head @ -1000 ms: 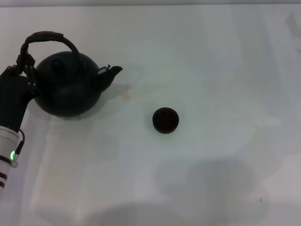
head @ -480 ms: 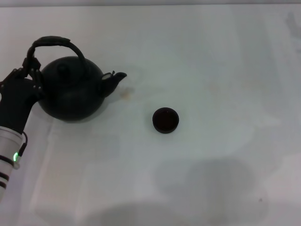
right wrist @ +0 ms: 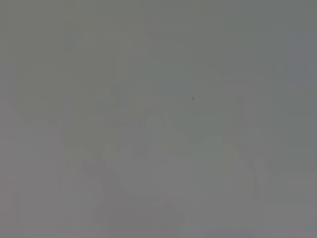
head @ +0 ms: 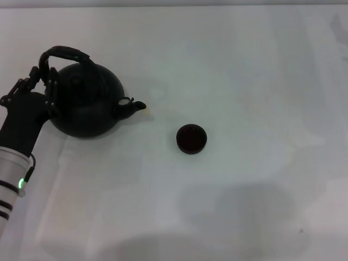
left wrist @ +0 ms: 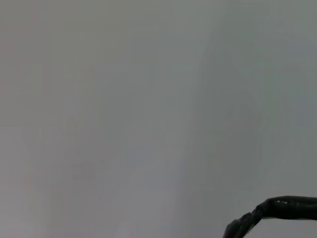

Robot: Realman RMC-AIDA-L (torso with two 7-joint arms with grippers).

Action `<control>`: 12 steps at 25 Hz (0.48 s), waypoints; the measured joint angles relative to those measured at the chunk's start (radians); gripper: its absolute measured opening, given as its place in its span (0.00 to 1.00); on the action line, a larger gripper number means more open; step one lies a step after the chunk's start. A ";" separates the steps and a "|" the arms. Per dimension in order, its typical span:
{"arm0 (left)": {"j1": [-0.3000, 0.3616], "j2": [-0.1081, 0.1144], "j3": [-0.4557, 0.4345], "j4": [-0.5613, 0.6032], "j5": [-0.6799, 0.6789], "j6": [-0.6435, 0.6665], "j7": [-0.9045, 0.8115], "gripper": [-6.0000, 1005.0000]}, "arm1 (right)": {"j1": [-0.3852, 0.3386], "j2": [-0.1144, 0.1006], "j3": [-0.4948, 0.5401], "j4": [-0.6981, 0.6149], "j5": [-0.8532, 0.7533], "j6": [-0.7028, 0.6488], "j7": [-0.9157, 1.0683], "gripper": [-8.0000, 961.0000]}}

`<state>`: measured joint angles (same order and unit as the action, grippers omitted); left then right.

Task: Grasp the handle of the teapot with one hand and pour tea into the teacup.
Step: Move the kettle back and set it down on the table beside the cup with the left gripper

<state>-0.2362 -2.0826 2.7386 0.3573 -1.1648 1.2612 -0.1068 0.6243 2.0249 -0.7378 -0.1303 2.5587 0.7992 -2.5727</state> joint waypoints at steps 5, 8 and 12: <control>0.001 0.000 -0.002 0.001 0.007 0.006 -0.002 0.37 | 0.000 0.000 0.000 0.000 0.000 0.000 0.000 0.89; 0.006 0.000 -0.002 0.004 0.005 0.021 -0.006 0.43 | 0.000 0.000 0.000 0.000 0.000 0.000 0.000 0.89; 0.021 -0.001 -0.004 0.000 -0.002 0.060 -0.011 0.52 | -0.001 -0.001 0.000 0.000 0.000 0.000 0.000 0.89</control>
<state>-0.2151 -2.0831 2.7343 0.3575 -1.1668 1.3214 -0.1177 0.6229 2.0239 -0.7378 -0.1303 2.5587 0.7992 -2.5724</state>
